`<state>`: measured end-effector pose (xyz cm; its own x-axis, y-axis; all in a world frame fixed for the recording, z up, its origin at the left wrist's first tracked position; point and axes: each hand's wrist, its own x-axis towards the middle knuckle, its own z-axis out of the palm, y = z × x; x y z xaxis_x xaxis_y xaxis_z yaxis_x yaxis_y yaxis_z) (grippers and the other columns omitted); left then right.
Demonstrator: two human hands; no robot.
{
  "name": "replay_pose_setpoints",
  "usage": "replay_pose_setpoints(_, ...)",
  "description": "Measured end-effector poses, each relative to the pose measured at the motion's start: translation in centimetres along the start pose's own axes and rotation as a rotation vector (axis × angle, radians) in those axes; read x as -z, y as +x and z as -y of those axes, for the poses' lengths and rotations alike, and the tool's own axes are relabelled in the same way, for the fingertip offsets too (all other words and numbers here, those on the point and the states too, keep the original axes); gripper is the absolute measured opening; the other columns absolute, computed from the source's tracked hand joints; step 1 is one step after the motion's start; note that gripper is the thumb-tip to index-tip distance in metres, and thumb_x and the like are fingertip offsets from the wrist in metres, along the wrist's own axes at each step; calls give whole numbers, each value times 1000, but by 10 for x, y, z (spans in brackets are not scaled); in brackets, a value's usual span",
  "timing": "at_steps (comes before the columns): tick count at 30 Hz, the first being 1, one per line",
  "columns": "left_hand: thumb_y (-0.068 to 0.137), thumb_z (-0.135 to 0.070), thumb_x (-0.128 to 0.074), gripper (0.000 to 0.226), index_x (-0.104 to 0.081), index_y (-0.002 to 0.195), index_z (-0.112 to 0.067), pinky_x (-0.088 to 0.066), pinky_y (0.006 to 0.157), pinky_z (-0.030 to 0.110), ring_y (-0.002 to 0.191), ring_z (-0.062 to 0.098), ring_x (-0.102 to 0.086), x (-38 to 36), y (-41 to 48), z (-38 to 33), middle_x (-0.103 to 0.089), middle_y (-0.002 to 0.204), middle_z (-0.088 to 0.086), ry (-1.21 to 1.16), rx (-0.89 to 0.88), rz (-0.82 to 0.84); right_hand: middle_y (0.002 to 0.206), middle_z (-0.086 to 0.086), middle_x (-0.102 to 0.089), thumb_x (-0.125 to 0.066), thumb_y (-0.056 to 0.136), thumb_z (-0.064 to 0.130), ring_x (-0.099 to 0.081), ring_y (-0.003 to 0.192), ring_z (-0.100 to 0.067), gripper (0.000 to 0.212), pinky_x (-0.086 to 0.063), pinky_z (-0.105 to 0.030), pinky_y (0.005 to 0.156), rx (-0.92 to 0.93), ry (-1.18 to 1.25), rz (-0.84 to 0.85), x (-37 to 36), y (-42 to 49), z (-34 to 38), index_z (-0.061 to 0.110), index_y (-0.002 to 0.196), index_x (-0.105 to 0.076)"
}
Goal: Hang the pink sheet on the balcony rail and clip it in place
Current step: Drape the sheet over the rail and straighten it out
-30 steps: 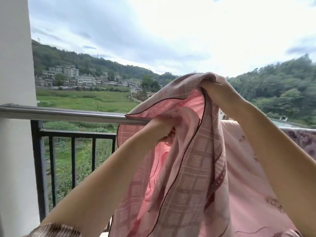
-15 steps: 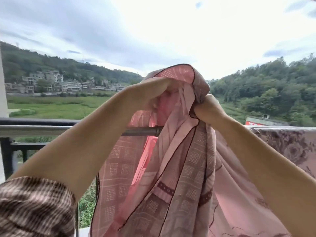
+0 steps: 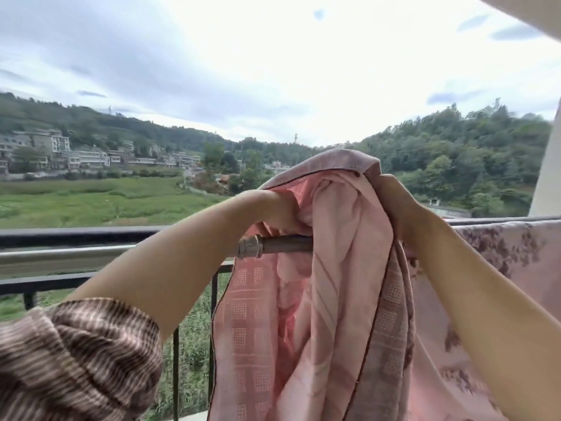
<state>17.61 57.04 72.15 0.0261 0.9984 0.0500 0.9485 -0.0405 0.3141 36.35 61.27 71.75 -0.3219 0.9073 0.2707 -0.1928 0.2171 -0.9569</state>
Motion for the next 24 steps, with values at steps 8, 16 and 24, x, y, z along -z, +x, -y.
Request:
replay_pose_setpoints(8, 89, -38, -63, 28, -68, 86, -11, -48, 43, 21, 49, 15, -58, 50, 41, -7, -65, 62, 3, 220, 5, -296, 99, -20, -58, -84, 51, 27, -57, 88, -29, 70, -49, -43, 82, 122, -114, -279, 82, 60, 22, 0, 112, -64)
replay_pose_setpoints(16, 79, -16, -62, 14, -74, 87, -17, -57, 65, 38, 79, 30, -68, 76, 75, -16, -72, 82, 9, 469, -13, -935, 60, -1, -48, -55, 75, 0, -44, 48, -11, 11, -28, -11, 36, 338, -94, -591, 60, 44, 66, 8, 82, -53)
replay_pose_setpoints(24, 94, -35, -52, 50, -47, 136, -9, -53, 89, 41, 116, 27, -59, 45, 69, 33, -58, 130, 13, -265, 202, 253, 70, -10, -65, -67, 70, 0, -64, 67, -23, 11, -49, -30, 63, 245, -250, -105, -1, 58, 36, -7, 77, -70)
